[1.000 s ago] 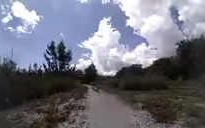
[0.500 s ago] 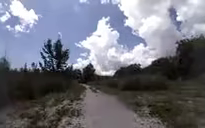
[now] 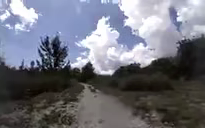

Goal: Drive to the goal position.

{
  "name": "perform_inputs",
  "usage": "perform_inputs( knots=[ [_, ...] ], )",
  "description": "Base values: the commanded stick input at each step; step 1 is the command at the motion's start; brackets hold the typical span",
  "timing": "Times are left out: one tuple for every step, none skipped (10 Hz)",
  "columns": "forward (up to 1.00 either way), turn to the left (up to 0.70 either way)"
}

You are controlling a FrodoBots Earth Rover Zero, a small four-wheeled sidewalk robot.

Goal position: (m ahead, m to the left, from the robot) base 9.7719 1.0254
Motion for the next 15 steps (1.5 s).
perform_inputs(
  knots=[
    [0.7, 0.0],
    [0.7, 0.0],
    [0.7, 0.0],
    [0.7, 0.0],
    [0.7, 0.0],
    [0.7, 0.0],
    [0.7, 0.0],
    [0.7, 0.0],
    [0.7, 0.06],
    [0.7, 0.25],
    [0.7, 0.31],
    [0.7, 0.35],
    [0.7, 0.35],
    [0.7, 0.35],
    [0.7, 0.35]
  ],
)
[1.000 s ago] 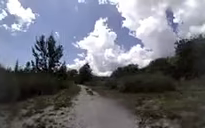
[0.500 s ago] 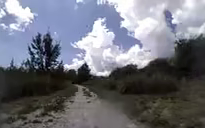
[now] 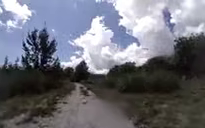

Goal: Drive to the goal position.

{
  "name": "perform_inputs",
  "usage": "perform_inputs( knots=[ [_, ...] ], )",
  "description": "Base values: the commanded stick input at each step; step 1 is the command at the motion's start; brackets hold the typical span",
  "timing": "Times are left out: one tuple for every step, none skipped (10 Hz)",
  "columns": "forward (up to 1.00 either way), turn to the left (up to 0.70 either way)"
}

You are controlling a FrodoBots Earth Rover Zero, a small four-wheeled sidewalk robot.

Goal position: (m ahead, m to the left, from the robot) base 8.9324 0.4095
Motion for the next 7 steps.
perform_inputs(
  knots=[
    [0.7, 0.35],
    [0.7, 0.35],
    [0.7, 0.0],
    [0.7, 0.0],
    [0.7, 0.0],
    [0.7, 0.0],
    [0.7, 0.0]
  ],
)
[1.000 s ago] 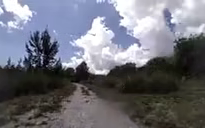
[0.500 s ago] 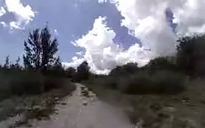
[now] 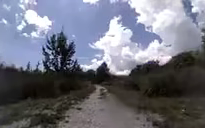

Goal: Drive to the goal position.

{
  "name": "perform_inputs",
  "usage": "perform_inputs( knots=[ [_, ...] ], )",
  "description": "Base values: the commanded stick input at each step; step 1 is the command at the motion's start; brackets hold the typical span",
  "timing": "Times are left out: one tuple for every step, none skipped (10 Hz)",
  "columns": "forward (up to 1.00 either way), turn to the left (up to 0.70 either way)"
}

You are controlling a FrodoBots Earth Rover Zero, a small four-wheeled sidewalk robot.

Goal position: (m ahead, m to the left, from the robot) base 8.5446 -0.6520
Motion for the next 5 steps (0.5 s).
perform_inputs(
  knots=[
    [0.7, 0.0],
    [0.7, 0.0],
    [0.7, 0.0],
    [0.7, 0.0],
    [0.7, 0.0]
  ],
)
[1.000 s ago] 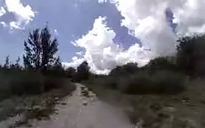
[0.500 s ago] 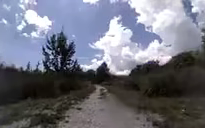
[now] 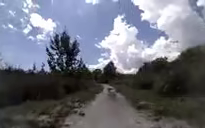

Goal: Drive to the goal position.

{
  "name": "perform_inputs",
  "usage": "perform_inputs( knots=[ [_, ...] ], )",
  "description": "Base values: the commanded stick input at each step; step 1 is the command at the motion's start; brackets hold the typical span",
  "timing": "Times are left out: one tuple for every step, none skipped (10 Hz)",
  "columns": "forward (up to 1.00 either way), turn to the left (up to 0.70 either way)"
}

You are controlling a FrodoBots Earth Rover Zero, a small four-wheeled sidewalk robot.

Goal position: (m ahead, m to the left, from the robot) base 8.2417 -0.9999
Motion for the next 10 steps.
perform_inputs(
  knots=[
    [0.7, 0.0],
    [0.7, 0.0],
    [0.7, 0.0],
    [0.7, 0.0],
    [0.7, 0.0],
    [0.7, 0.0],
    [0.7, 0.0],
    [0.7, 0.0],
    [0.7, 0.0],
    [0.7, 0.0]
  ],
)
